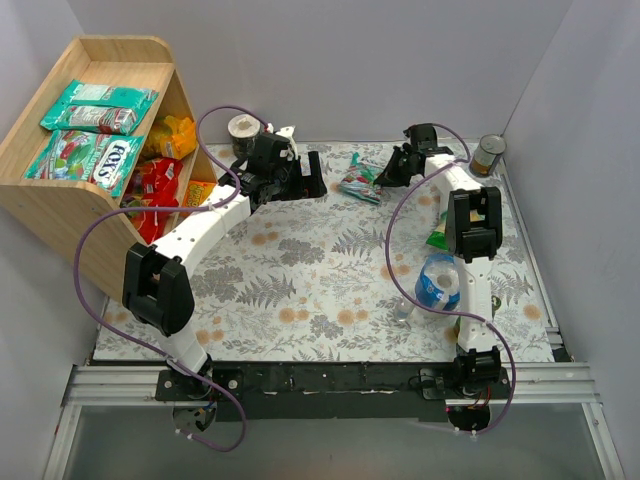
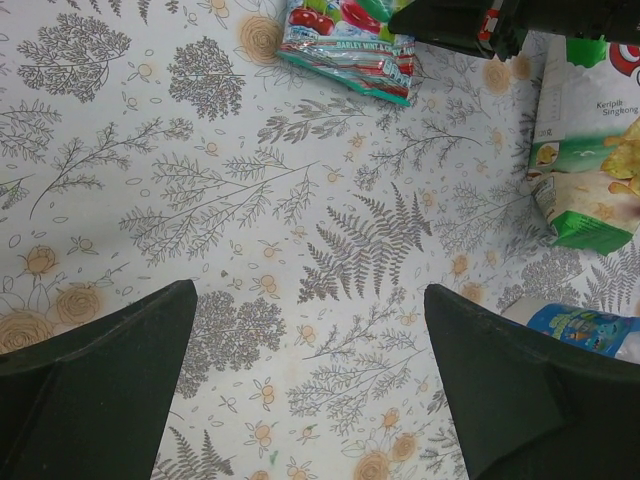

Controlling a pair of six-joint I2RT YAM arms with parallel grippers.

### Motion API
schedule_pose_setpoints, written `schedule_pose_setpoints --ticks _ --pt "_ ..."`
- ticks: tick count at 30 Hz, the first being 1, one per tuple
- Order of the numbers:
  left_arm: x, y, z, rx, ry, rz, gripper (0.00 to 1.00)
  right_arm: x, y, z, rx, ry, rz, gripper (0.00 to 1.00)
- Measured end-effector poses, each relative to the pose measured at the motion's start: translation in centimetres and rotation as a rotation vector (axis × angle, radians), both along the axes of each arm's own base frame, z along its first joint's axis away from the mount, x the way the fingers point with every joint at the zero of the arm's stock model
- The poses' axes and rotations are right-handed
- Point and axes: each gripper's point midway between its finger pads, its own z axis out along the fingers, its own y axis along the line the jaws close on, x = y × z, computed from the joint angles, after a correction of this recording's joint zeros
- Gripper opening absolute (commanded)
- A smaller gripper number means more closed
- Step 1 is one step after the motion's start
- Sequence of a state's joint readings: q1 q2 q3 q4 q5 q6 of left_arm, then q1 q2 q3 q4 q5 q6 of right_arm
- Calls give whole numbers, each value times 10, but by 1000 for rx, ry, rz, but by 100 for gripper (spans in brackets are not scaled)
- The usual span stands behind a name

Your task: Place and organize the candy bags onto the shelf

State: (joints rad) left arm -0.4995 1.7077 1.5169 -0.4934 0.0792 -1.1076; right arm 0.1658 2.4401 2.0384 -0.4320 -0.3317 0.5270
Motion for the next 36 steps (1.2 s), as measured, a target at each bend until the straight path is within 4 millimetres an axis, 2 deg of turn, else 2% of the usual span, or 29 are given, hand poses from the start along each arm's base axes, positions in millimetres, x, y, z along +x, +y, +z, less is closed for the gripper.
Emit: schedule_pose_setpoints --ticks 7,11,15,22,25,28,31,36 --pt "0 0 -1 2 3 1 98 -5 3 8 16 -6 20 1" --pt "-1 0 -1 -3 8 0 98 -22 8 32 51 -24 77 1" --pt "-3 -2 -1 -10 15 -8 98 -41 14 75 81 -97 156 1" --pt "-5 -7 5 -31 18 -36 98 -74 32 183 194 -336 328 1" --pt "-4 -14 16 -62 -4 -60 98 -93 40 216 247 -415 409 1" --pt "-3 -19 28 -101 -33 -88 98 -116 46 234 293 -457 489 1" --pt "-5 -24 49 -156 -85 -127 98 -137 49 244 334 -483 558 1" --pt "-20 -20 92 -267 -188 -172 98 -172 55 256 421 -514 664 1"
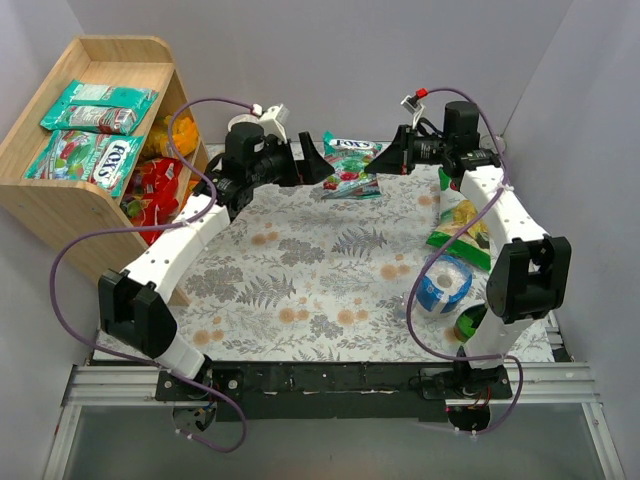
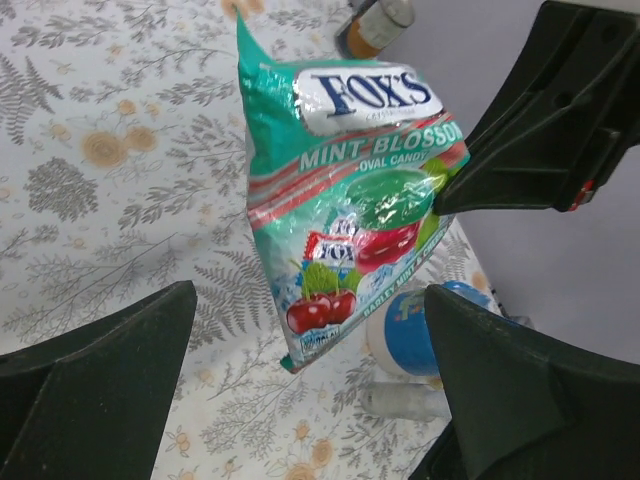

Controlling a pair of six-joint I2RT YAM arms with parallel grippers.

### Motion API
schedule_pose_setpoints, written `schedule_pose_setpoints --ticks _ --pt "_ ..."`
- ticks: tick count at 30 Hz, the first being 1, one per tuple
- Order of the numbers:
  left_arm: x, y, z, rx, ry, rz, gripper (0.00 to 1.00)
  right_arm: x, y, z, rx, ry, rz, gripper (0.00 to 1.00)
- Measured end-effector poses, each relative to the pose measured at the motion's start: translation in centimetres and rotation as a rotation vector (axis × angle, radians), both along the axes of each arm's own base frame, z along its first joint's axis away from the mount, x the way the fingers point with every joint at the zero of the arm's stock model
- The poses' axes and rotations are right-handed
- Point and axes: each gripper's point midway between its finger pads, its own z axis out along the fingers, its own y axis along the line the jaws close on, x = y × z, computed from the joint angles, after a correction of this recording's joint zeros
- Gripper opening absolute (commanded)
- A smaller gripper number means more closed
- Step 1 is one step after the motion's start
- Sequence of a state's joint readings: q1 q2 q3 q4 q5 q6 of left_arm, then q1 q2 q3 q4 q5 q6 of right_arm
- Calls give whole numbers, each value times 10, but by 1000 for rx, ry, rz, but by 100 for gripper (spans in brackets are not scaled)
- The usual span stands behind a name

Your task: Place and organize the candy bags onto the shelf

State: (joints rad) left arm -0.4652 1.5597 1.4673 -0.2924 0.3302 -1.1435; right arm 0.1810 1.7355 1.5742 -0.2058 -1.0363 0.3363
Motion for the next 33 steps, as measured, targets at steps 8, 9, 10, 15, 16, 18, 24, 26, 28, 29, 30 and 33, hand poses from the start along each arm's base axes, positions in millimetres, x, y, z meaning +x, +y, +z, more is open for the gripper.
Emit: schedule_pose_setpoints --ticks 8,9,10,15,16,18,24,26,28,29,30,33 --pt "-18 -9 20 -130 -3 -100 86 -45 4 46 135 -107 135 1" --pt "-21 -11 18 -143 11 -116 83 -50 5 52 154 -128 153 1" --pt "-23 -13 17 -154 20 -128 78 -55 4 57 167 -139 166 1" --pt "-32 -19 21 -188 13 -187 62 -71 4 66 223 -148 226 1" --pt "-33 -19 22 -189 7 -195 62 -73 4 66 230 -142 233 1" --pt "-36 -19 25 -191 -7 -209 63 -77 3 69 240 -143 247 1" --pt "-48 -23 37 -222 -33 -276 69 -85 3 76 248 -162 280 1" --pt "-51 -25 38 -234 -32 -295 65 -86 2 76 248 -161 285 1" --pt "-54 -26 39 -244 -23 -313 53 -87 2 76 247 -159 287 1" --pt "-56 -27 41 -251 -24 -323 46 -87 2 76 247 -157 288 1" --pt "-57 -28 43 -257 -27 -331 40 -87 2 76 247 -156 289 1" --pt "-60 -29 47 -271 -33 -351 8 -86 2 74 242 -162 289 1"
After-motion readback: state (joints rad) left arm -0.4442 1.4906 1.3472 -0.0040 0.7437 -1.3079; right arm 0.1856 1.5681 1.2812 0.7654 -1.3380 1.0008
